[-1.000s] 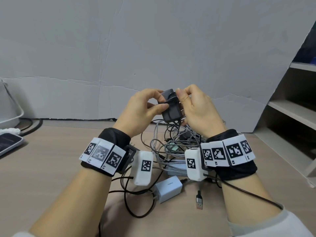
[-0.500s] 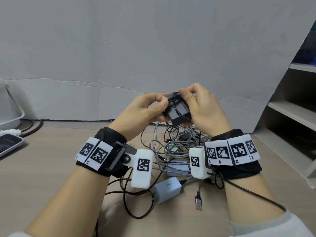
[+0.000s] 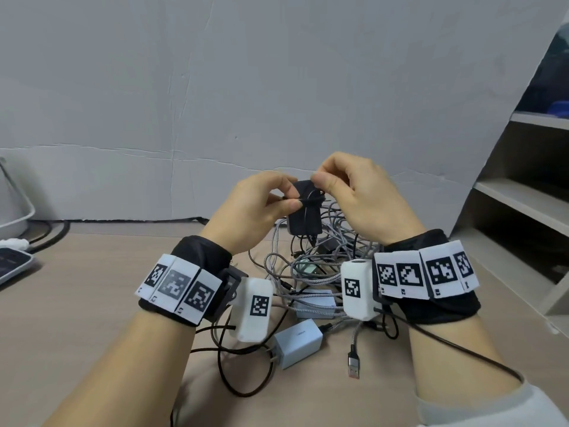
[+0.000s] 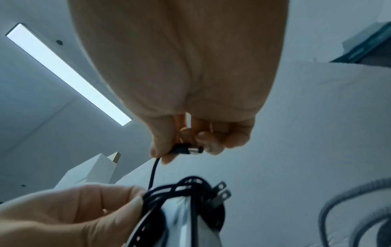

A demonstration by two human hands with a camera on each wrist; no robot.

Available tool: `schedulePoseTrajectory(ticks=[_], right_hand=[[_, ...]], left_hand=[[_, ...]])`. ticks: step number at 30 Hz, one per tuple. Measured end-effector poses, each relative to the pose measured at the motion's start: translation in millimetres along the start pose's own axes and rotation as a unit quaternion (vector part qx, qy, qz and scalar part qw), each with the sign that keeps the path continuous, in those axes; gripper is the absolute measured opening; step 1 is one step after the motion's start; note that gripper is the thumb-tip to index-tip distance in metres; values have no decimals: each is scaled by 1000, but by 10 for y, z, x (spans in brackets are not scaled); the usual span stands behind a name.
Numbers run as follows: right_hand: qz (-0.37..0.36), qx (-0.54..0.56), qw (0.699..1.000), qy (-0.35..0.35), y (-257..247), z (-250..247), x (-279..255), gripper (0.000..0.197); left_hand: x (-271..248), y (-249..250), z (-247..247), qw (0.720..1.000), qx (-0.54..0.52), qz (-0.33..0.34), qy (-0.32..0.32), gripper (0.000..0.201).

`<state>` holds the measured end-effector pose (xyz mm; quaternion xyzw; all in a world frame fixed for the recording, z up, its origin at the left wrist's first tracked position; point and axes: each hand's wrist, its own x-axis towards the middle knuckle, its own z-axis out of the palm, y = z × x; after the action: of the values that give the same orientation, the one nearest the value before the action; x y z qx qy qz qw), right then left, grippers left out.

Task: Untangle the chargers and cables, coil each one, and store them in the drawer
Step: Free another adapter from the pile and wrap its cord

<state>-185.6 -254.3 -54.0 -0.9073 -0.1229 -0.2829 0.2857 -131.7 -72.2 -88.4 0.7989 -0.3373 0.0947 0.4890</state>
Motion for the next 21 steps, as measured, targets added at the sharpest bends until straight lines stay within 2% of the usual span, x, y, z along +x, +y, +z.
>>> schedulePoseTrajectory(ticks=[3,7,15,21], right_hand=[[-22,49,998,32,-52,69,18,19],[-27,62,996,58,-59,119,31,18],[-58,63,995,57,-82,147,29,13],[-8,90,993,76,-11,179,52,10]], left_hand=[[-12,38,-12,1000,4,13,-2,20],[-13,62,-16,999,20,34,-11,20],[-29,91,-84,998,50,22,-25,19],[-35,77,-95,1000,6,1,-26,15]])
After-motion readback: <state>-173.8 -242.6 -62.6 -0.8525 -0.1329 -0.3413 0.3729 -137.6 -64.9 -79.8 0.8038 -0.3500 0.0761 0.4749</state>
